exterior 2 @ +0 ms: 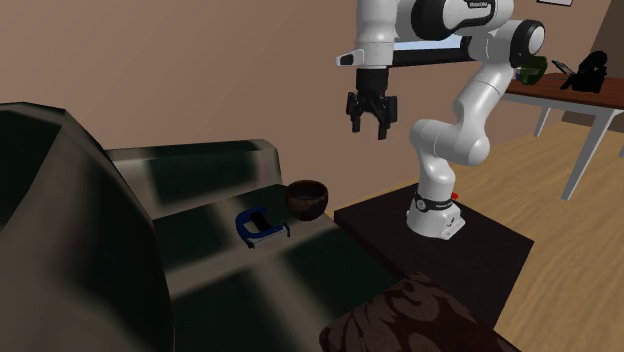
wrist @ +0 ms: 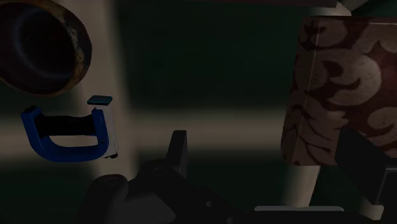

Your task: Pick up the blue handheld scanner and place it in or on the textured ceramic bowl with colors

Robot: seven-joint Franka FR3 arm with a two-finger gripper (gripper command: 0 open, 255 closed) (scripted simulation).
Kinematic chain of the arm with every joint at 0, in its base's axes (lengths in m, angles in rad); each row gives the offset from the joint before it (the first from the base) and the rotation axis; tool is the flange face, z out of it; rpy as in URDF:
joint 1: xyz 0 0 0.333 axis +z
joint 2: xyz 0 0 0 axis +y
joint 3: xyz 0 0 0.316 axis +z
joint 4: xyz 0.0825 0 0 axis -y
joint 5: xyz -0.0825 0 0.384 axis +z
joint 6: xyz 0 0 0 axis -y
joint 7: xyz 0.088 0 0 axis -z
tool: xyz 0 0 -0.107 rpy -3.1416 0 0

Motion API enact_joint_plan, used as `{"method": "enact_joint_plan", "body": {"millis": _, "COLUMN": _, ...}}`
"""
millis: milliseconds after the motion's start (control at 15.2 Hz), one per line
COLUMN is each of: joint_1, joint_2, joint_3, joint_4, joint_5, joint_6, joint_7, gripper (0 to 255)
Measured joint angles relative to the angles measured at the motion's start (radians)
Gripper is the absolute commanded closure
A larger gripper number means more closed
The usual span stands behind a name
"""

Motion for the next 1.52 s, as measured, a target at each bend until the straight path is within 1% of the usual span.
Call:
{"method": "enact_joint_plan", "body": {"millis": 132, "joint_1": -0.002, "joint_2": 0.007, "joint_3": -0.004, "joint_4": -0.005, "joint_5": -0.004, "joint_6": 0.012, "joint_7": -0.005, "gripper": 0}}
{"method": "enact_joint_plan", "body": {"millis": 264, "joint_1": -0.01, "joint_2": 0.039, "joint_3": -0.025, "joint_4": -0.024, "joint_5": -0.019, "joint_6": 0.063, "joint_7": -0.03, "gripper": 0}}
{"method": "enact_joint_plan", "body": {"millis": 528, "joint_1": -0.022, "joint_2": 0.121, "joint_3": -0.06, "joint_4": -0.066, "joint_5": -0.042, "joint_6": 0.187, "joint_7": -0.073, "gripper": 0}}
{"method": "enact_joint_plan", "body": {"millis": 660, "joint_1": -0.027, "joint_2": 0.188, "joint_3": -0.081, "joint_4": -0.073, "joint_5": -0.051, "joint_6": 0.261, "joint_7": -0.098, "gripper": 0}}
{"method": "enact_joint_plan", "body": {"millis": 726, "joint_1": -0.03, "joint_2": 0.198, "joint_3": -0.088, "joint_4": -0.088, "joint_5": -0.057, "joint_6": 0.287, "joint_7": -0.108, "gripper": 0}}
{"method": "enact_joint_plan", "body": {"millis": 792, "joint_1": -0.031, "joint_2": 0.243, "joint_3": -0.101, "joint_4": -0.081, "joint_5": -0.059, "joint_6": 0.327, "joint_7": -0.122, "gripper": 0}}
{"method": "enact_joint_plan", "body": {"millis": 1056, "joint_1": -0.039, "joint_2": 0.36, "joint_3": -0.139, "joint_4": -0.085, "joint_5": -0.067, "joint_6": 0.45, "joint_7": -0.17, "gripper": 0}}
{"method": "enact_joint_plan", "body": {"millis": 1320, "joint_1": -0.042, "joint_2": 0.508, "joint_3": -0.177, "joint_4": -0.049, "joint_5": -0.055, "joint_6": 0.564, "joint_7": -0.226, "gripper": 0}}
{"method": "enact_joint_plan", "body": {"millis": 1518, "joint_1": -0.045, "joint_2": 0.621, "joint_3": -0.204, "joint_4": -0.013, "joint_5": -0.033, "joint_6": 0.642, "joint_7": -0.277, "gripper": 0}}
